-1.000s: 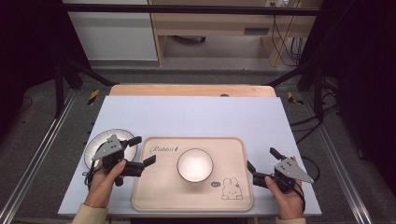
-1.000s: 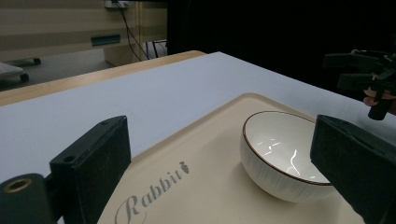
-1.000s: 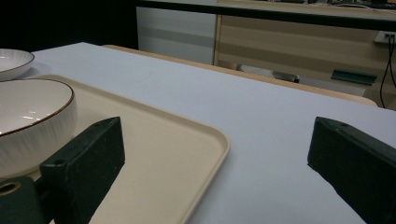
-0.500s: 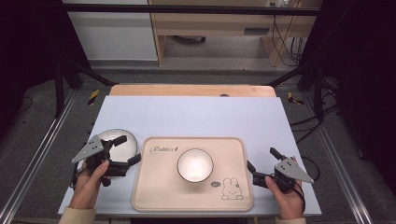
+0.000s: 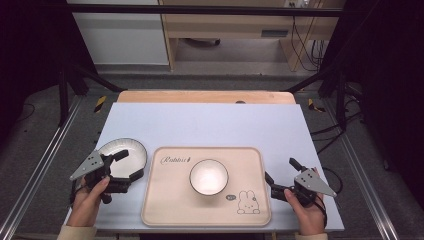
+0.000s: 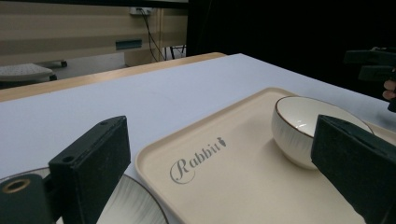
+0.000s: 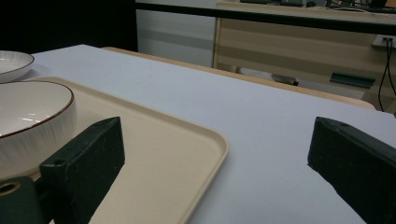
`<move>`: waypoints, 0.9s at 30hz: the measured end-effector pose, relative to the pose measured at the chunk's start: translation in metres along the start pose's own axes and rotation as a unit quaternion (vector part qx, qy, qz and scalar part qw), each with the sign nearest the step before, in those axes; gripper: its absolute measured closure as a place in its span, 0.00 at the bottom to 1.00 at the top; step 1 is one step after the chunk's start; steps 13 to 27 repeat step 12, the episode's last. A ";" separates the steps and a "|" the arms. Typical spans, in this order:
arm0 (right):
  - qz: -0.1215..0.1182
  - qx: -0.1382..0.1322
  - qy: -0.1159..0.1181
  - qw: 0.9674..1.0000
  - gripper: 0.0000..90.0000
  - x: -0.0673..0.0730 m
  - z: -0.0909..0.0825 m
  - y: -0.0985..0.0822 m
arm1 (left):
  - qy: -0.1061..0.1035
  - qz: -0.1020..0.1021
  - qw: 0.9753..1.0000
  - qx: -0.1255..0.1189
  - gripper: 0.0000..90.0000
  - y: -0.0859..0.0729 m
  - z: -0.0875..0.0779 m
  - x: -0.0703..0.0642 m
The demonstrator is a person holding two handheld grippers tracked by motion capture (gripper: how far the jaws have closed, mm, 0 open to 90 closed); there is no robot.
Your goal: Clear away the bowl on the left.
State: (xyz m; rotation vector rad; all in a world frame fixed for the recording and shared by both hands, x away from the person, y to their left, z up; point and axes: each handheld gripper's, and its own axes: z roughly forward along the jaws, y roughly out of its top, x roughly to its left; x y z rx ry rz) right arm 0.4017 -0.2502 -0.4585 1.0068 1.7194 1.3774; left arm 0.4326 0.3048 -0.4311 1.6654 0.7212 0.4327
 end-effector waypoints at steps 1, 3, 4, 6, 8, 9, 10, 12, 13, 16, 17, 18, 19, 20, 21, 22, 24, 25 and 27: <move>0.000 0.000 0.000 1.000 0.04 0.000 0.000 0.000 | 0.001 0.000 1.000 0.005 0.05 -0.002 0.000 0.001; 0.000 -0.001 -0.001 1.000 0.04 0.000 0.000 0.000 | 0.004 -0.006 1.000 0.010 0.05 -0.007 -0.001 0.003; 0.001 0.000 -0.001 1.000 0.04 0.000 0.000 0.000 | 0.006 -0.008 1.000 0.011 0.05 -0.008 -0.001 0.004; 0.001 -0.001 -0.001 1.000 0.04 0.000 0.000 0.000 | 0.007 -0.011 1.000 0.013 0.05 -0.010 -0.001 0.005; -0.001 -0.001 0.000 1.000 0.04 0.000 0.000 0.000 | 0.009 -0.011 1.000 0.015 0.05 -0.010 0.000 0.006; -0.002 0.000 0.000 1.000 0.04 0.000 0.000 0.000 | 0.009 -0.012 1.000 0.018 0.05 -0.011 0.000 0.006; -0.002 0.000 0.000 1.000 0.04 0.000 0.000 0.000 | 0.010 -0.013 1.000 0.019 0.05 -0.012 0.000 0.007; 0.001 -0.001 -0.001 1.000 0.04 0.000 0.000 0.000 | 0.014 -0.017 1.000 0.020 0.06 -0.013 0.001 0.008; 0.001 -0.001 -0.001 1.000 0.04 0.000 0.000 0.000 | 0.014 -0.017 1.000 0.020 0.06 -0.013 0.001 0.008; 0.001 -0.001 -0.001 1.000 0.04 0.000 0.000 0.000 | 0.014 -0.017 1.000 0.020 0.06 -0.013 0.001 0.008; 0.001 -0.001 -0.001 1.000 0.04 0.000 0.000 0.000 | 0.014 -0.017 1.000 0.020 0.06 -0.013 0.001 0.008; 0.001 -0.001 -0.001 1.000 0.04 0.000 0.000 0.000 | 0.014 -0.017 1.000 0.020 0.06 -0.013 0.001 0.008; 0.001 -0.001 -0.001 1.000 0.04 0.000 0.000 0.000 | 0.014 -0.017 1.000 0.020 0.06 -0.013 0.001 0.008; 0.001 -0.001 -0.001 1.000 0.04 0.000 0.000 0.000 | 0.014 -0.017 1.000 0.020 0.06 -0.013 0.001 0.008; 0.001 -0.001 -0.001 1.000 0.04 0.000 0.000 0.000 | 0.014 -0.017 1.000 0.020 0.06 -0.013 0.001 0.008; 0.001 -0.001 -0.001 1.000 0.04 0.000 0.000 0.000 | 0.014 -0.017 1.000 0.020 0.06 -0.013 0.001 0.008; 0.001 -0.001 -0.001 1.000 0.04 0.000 0.000 0.000 | 0.014 -0.017 1.000 0.020 0.06 -0.013 0.001 0.008; 0.001 -0.001 -0.001 1.000 0.04 0.000 0.000 0.000 | 0.014 -0.017 1.000 0.020 0.06 -0.013 0.001 0.008; 0.001 -0.001 -0.001 1.000 0.04 0.000 0.000 0.000 | 0.014 -0.017 1.000 0.020 0.06 -0.013 0.001 0.008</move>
